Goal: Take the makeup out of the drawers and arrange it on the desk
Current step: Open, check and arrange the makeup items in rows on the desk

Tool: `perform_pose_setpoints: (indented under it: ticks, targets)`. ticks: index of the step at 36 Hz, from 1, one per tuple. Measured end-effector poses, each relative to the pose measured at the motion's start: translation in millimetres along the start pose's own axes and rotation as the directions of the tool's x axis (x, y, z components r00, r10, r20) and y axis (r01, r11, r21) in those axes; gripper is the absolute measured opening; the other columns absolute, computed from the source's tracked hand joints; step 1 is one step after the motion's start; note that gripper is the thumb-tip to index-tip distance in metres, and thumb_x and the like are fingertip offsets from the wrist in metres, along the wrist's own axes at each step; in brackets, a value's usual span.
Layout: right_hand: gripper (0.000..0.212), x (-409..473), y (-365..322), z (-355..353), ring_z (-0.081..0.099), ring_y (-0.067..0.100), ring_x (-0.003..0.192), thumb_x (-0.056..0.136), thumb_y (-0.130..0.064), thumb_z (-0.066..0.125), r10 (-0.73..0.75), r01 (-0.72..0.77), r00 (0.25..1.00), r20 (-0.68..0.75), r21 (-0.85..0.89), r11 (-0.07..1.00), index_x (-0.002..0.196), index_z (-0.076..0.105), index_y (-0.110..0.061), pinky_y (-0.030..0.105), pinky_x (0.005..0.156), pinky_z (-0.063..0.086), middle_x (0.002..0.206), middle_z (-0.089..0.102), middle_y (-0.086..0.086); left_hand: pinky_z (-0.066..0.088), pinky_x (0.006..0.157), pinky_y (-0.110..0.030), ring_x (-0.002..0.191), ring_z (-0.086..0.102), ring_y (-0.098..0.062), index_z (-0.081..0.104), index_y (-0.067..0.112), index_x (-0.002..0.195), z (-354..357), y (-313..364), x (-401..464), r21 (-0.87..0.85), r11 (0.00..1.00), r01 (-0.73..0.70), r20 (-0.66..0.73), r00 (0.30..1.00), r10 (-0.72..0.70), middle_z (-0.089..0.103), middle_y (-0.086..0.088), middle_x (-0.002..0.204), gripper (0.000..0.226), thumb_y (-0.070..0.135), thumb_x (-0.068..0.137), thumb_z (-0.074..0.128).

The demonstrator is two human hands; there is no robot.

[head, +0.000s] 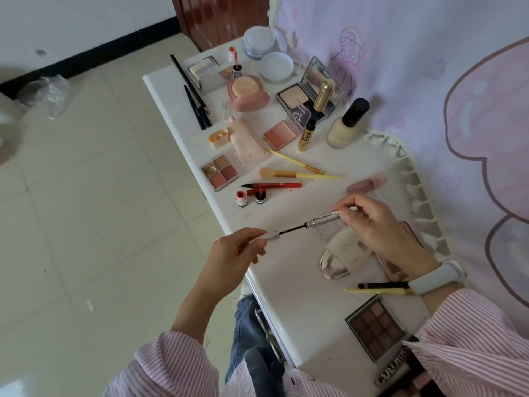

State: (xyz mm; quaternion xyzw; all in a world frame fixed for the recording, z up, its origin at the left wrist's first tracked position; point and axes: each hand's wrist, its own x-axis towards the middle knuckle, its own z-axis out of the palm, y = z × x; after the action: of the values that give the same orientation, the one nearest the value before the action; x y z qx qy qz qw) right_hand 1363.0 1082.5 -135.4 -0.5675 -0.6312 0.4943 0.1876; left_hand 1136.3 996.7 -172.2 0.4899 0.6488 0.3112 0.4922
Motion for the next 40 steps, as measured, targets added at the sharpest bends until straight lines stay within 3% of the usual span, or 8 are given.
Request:
perform_pose_setpoints:
  ticks: [5, 11, 17, 21, 28, 32, 36, 40]
  targets:
    - [0.013, 0, 7, 0, 0.049, -0.007, 0.050, 0.092, -0.002, 0.048, -0.001, 0.001, 1.000, 0.009, 0.014, 1.000, 0.092, 0.061, -0.005, 0.007, 0.049, 0.035, 0.066, 0.051, -0.003, 0.041, 0.058, -0.010, 0.056, 0.054, -0.002, 0.063, 0.020, 0.095, -1, -7, -3, 0.013, 1.000, 0.000, 0.018, 1.000, 0.000, 0.062, 0.009, 0.067, 0.016, 0.009, 0.094, 0.051]
    - [0.029, 1, 24, -25, 0.045, 0.004, 0.055, 0.094, -0.005, 0.046, 0.075, -0.003, 0.968, -0.238, 0.288, 0.958, 0.078, 0.059, -0.025, 0.015, 0.053, 0.037, 0.064, 0.052, 0.000, 0.045, 0.061, -0.014, 0.060, 0.060, -0.007, 0.058, 0.013, 0.096, -19, -25, -6, -0.104, 0.995, -0.001, -0.136, 0.991, -0.013, 0.067, 0.001, 0.073, 0.018, 0.003, 0.096, 0.044]
    - [0.017, 0, 18, -5, 0.056, 0.009, 0.066, 0.088, -0.002, 0.046, 0.178, -0.144, 0.984, 0.028, 0.717, 0.682, 0.094, 0.059, -0.011, 0.021, 0.058, 0.036, 0.072, 0.063, 0.001, 0.052, 0.075, -0.024, 0.090, 0.067, -0.015, 0.042, 0.013, 0.104, -5, -26, -9, -0.258, 0.962, -0.087, -0.160, 0.986, 0.046, 0.070, 0.005, 0.101, 0.019, 0.028, 0.095, 0.039]
    - [0.026, 3, 13, 19, 0.060, 0.005, 0.076, 0.095, -0.001, 0.040, 0.143, -0.132, 0.989, 0.027, 0.569, 0.812, 0.098, 0.062, -0.015, 0.022, 0.066, 0.040, 0.074, 0.065, -0.006, 0.048, 0.083, -0.019, 0.102, 0.060, -0.005, 0.044, 0.016, 0.103, 12, -19, -7, -0.236, 0.963, -0.128, -0.197, 0.977, 0.082, 0.063, 0.008, 0.112, 0.018, 0.028, 0.090, 0.040]
    - [0.014, 10, -5, 45, 0.062, 0.018, 0.087, 0.097, -0.012, 0.040, 0.054, -0.038, 0.998, -0.032, 0.374, 0.927, 0.099, 0.054, -0.015, 0.032, 0.075, 0.044, 0.087, 0.072, -0.006, 0.040, 0.067, -0.010, 0.074, 0.052, -0.001, 0.057, 0.022, 0.094, 26, -8, 4, -0.163, 0.980, -0.116, -0.502, 0.865, 0.019, 0.057, -0.003, 0.090, 0.017, 0.007, 0.089, 0.060]
    - [0.003, 19, -3, 57, 0.052, -0.005, 0.066, 0.092, -0.013, 0.052, -0.050, 0.064, 0.996, -0.070, 0.208, 0.976, 0.094, 0.054, -0.016, 0.011, 0.064, 0.038, 0.086, 0.061, -0.009, 0.039, 0.062, -0.010, 0.070, 0.050, -0.004, 0.061, 0.019, 0.098, 33, -8, 10, -0.129, 0.990, -0.052, -0.553, 0.833, -0.029, 0.060, 0.004, 0.083, 0.013, 0.016, 0.086, 0.065]
    - [0.010, 29, 6, 71, 0.048, 0.005, 0.062, 0.087, -0.014, 0.060, -0.110, 0.116, 0.985, -0.132, 0.034, 0.993, 0.097, 0.056, -0.014, 0.014, 0.059, 0.037, 0.079, 0.056, -0.005, 0.036, 0.067, -0.004, 0.075, 0.052, -0.001, 0.066, 0.011, 0.098, 38, -13, 16, -0.021, 1.000, -0.019, -0.615, 0.788, 0.002, 0.055, 0.015, 0.080, 0.016, 0.011, 0.082, 0.069]
    - [0.009, 32, 12, 82, 0.051, 0.018, 0.067, 0.085, -0.016, 0.063, -0.221, 0.202, 0.968, -0.117, -0.153, 0.967, 0.091, 0.059, -0.011, 0.026, 0.064, 0.042, 0.078, 0.059, -0.003, 0.045, 0.077, -0.027, 0.080, 0.057, -0.018, 0.070, 0.009, 0.094, 40, -18, 20, 0.148, 0.987, -0.054, -0.624, 0.769, 0.136, 0.051, 0.028, 0.084, 0.016, 0.006, 0.078, 0.072]
